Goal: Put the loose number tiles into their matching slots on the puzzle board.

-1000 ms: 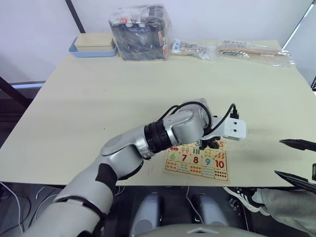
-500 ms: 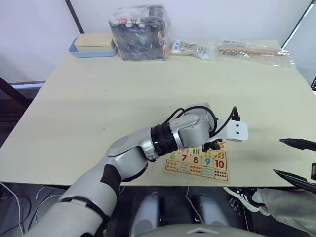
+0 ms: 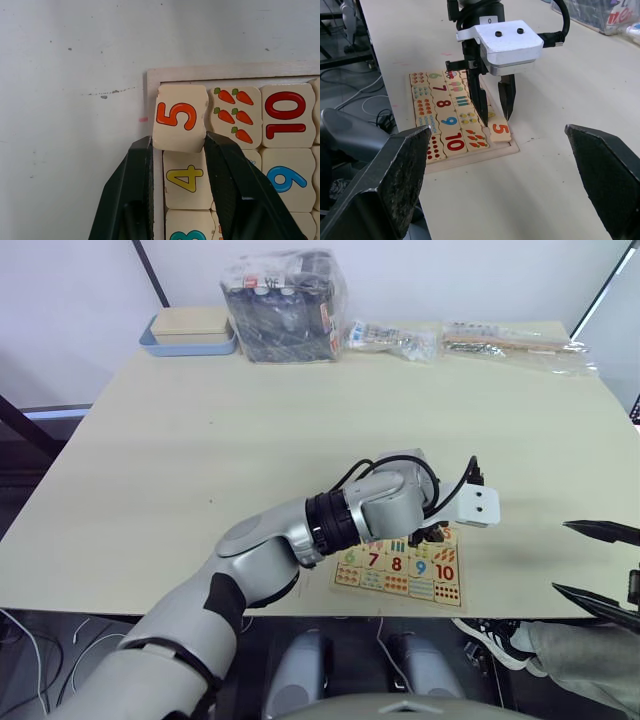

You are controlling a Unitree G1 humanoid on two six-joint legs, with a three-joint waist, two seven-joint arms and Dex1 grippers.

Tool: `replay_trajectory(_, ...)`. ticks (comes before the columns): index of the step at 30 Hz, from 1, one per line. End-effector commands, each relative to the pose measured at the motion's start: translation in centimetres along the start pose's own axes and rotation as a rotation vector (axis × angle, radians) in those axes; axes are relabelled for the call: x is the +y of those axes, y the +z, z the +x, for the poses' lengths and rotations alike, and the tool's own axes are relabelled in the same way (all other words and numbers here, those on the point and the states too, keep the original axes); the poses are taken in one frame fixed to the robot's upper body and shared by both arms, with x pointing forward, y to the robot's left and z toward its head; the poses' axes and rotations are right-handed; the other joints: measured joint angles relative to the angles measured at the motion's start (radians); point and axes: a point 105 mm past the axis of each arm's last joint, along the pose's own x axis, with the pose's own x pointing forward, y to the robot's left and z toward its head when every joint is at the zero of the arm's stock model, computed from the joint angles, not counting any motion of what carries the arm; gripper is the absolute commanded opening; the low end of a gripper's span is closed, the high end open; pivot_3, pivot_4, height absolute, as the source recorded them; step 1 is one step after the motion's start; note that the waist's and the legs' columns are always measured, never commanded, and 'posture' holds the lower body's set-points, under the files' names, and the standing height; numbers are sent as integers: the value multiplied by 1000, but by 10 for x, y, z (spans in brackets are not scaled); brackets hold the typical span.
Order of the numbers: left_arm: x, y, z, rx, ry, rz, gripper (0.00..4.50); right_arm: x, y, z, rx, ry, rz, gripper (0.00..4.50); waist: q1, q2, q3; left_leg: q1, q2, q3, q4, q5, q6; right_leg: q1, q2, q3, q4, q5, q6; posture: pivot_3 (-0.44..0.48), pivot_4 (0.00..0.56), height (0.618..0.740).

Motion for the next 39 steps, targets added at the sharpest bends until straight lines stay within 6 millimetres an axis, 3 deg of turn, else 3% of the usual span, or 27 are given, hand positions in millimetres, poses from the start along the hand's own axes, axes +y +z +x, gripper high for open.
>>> replay_trajectory(1,-3,8,-2,-4,6,41,980,1,6,2,-7,10,-32,4500,0,0,0,0,0,0,0,0,0,0,0,0,0,0,0,0,150,740)
replay_trajectory(34,-7,10,-2,-26,-6,39,980,1,4,5,-11,10,-29,4500,0,0,0,0,0,0,0,0,0,0,0,0,0,0,0,0,150,740)
replay_trajectory(35,-7,10,-2,-28,-6,39,1980,0,3,5,-12,11,-28,4500,0,0,0,0,0,0,0,0,0,0,0,0,0,0,0,0,150,740)
replay_trajectory(39,-7,11,-3,-31,-6,39,3838,0,3,6,-12,12,-27,4500,0,0,0,0,0,0,0,0,0,0,0,0,0,0,0,0,150,740)
